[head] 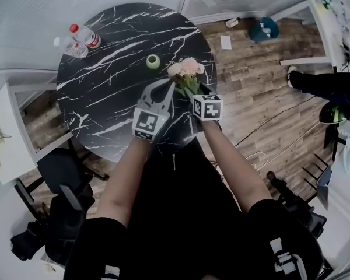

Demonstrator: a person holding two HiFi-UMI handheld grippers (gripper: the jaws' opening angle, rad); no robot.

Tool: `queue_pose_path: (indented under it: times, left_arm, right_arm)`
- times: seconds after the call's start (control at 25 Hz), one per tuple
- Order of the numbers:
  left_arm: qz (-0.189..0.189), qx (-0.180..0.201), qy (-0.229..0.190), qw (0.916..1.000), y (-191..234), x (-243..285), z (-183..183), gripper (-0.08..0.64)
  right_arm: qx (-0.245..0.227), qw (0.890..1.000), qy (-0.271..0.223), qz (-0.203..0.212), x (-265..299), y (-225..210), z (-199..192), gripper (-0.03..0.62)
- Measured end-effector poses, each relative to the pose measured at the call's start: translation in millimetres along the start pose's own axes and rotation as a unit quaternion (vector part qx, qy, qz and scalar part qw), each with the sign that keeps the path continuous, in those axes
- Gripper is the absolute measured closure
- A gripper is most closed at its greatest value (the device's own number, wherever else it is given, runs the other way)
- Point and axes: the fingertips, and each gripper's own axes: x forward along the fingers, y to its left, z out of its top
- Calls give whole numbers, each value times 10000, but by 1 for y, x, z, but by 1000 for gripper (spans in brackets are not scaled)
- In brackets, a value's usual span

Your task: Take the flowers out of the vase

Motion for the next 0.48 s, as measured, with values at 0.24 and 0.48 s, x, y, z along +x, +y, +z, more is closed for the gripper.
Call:
queue_pose_path:
  times: [0.24,0.48]
  left_arm:
    - [39,103,-190,9998,1,-8,30,548]
    - [17,157,-346,9993,1,-19,64,548]
  right_arm:
    - [-111,9997,-232,49,-21,5,25,328]
    - [-388,9964,-651,377,-57,25,60,330]
